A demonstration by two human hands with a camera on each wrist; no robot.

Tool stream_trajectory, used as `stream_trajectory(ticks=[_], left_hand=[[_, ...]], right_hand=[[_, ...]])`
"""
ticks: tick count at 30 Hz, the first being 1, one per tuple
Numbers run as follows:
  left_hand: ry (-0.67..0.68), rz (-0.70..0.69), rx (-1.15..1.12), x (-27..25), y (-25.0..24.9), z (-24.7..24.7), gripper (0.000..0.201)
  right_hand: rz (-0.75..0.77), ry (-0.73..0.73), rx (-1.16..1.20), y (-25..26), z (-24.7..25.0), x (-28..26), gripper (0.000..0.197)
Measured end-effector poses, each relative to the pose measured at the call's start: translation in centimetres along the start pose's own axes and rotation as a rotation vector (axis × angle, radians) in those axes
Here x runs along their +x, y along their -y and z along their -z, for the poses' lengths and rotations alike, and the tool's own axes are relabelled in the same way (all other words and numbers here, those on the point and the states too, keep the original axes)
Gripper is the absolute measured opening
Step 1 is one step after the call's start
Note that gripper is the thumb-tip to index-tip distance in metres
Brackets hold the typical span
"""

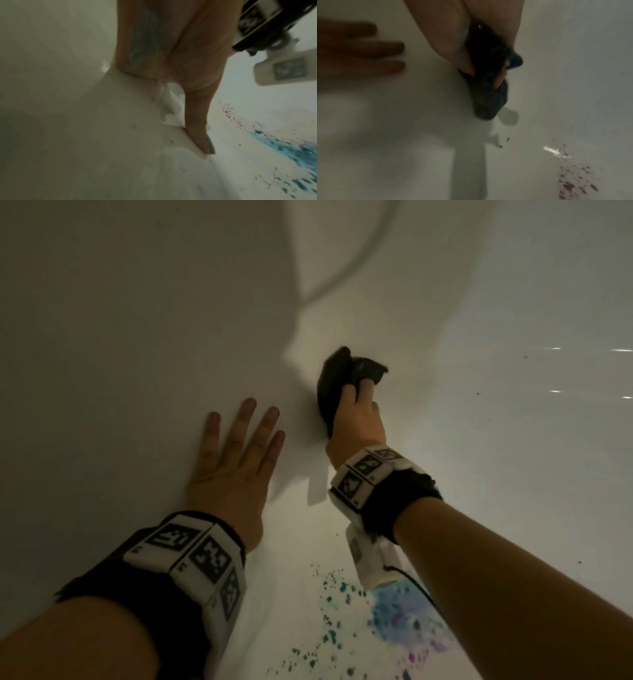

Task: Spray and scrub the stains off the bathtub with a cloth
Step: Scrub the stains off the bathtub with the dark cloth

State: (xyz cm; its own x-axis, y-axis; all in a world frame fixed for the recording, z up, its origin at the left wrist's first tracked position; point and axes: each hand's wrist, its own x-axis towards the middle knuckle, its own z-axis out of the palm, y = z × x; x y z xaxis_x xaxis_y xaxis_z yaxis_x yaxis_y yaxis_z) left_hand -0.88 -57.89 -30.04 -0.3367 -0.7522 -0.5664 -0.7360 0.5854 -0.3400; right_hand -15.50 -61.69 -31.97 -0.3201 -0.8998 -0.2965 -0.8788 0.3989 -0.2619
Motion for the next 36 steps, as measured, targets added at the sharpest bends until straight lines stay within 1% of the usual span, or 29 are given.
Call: stream_trajectory(ticks=[2,4,6,7,8,9,10,11,12,13,14,15,16,17,18,19,21,24,26,27,29,30,31,32,34,35,36], left_hand=[[0.018,0.010,0.002,0.0,-0.1,0.3,0.111],[0.048,-0.013,0.008,-0.3,0.4,0.5,0.112],[0.083,-0.072,0.040,-1.1,1.3,0.7,0.115],[0.113,-0.112,0.056,-1.8,1.7,0.9,0.112],[0.147,-0.140,0.032,-2.8,2.0,1.1,0.104],[0.198,-0.152,-0.068,-4.2,2.3,1.6,0.096],[0.263,-0.145,-0.258,-5.9,2.5,2.4,0.094],[0.315,-0.136,-0.508,-7.7,2.6,3.3,0.102],[0.340,-0.146,-0.759,-9.7,2.7,4.4,0.119],[0.340,-0.157,-0.973,-11.8,2.6,5.5,0.136],[0.332,-0.172,-1.172,-14.0,2.3,6.5,0.141],[0.335,-0.179,-1.347,-16.2,1.8,7.4,0.132],[0.363,-0.169,-1.503,-18.4,1.2,8.4,0.117],[0.400,-0.168,-1.620,-20.4,0.7,9.4,0.107],[0.415,-0.179,-1.688,-22.3,0.2,10.4,0.098],[0.400,-0.184,-1.728,-24.2,-0.2,11.3,0.088],[0.340,-0.152,-1.818,-27.5,-0.7,12.5,0.071],[0.252,-0.075,-1.907,-31.5,-1.0,13.6,0.049],[0.171,-0.056,-1.893,-33.6,-0.8,14.4,0.041],[0.124,-0.042,-1.894,-34.6,-0.6,14.9,0.042],[0.048,-0.014,-1.919,-36.5,-0.4,16.0,0.045],[0.034,-0.020,-1.927,-37.4,-0.4,16.5,0.048],[0.042,-0.038,-1.922,-38.2,-0.6,16.9,0.052],[0.057,-0.061,-1.901,-38.9,-1.1,17.1,0.057],[0.088,-0.097,-1.863,-40.3,-2.2,17.2,0.068],[0.098,-0.096,-1.857,-40.9,-2.6,17.1,0.073],[0.109,-0.086,-1.854,-41.5,-3.0,16.9,0.077]], right_hand=[[0.067,0.041,0.058,-1.6,1.5,-1.6,0.058],[0.111,0.010,0.147,-3.1,2.9,-4.3,0.053],[0.093,-0.020,0.235,-4.7,4.4,-7.1,0.055],[0.066,-0.013,0.279,-5.6,5.2,-8.5,0.056],[0.037,-0.005,0.331,-6.4,6.1,-10.1,0.057],[0.011,0.000,0.401,-7.0,7.1,-11.7,0.057],[-0.005,0.001,0.502,-7.5,8.3,-13.4,0.056],[-0.018,-0.001,0.634,-7.8,9.5,-15.1,0.053],[-0.030,0.004,0.770,-7.9,10.8,-17.0,0.049],[-0.039,0.020,0.879,-7.9,12.2,-18.9,0.046],[-0.041,0.041,0.961,-7.6,13.5,-20.8,0.043],[-0.040,0.067,1.024,-7.2,14.7,-22.7,0.042],[-0.038,0.088,1.075,-6.7,15.9,-24.5,0.041],[-0.045,0.100,1.119,-6.2,17.0,-26.3,0.041],[-0.054,0.107,1.161,-5.6,18.1,-28.0,0.041],[-0.066,0.107,1.200,-5.0,19.1,-29.7,0.041],[-0.077,0.093,1.247,-4.1,20.7,-32.9,0.041],[-0.097,0.067,1.270,-3.8,22.7,-37.1,0.041],[-0.117,0.076,1.220,-4.4,23.6,-39.5,0.045],[-0.119,0.061,1.124,-5.0,23.9,-40.8,0.050],[-0.073,0.005,0.786,-5.9,24.1,-43.6,0.067],[-0.006,0.001,0.605,-6.1,23.9,-45.0,0.080],[0.074,0.022,0.475,-6.0,23.6,-46.5,0.093],[0.144,0.060,0.398,-5.7,23.1,-47.7,0.103],[0.218,0.113,0.383,-4.9,21.8,-49.5,0.114],[0.226,0.099,0.431,-4.5,21.0,-50.2,0.115],[0.226,0.051,0.497,-4.3,20.3,-50.8,0.114]])
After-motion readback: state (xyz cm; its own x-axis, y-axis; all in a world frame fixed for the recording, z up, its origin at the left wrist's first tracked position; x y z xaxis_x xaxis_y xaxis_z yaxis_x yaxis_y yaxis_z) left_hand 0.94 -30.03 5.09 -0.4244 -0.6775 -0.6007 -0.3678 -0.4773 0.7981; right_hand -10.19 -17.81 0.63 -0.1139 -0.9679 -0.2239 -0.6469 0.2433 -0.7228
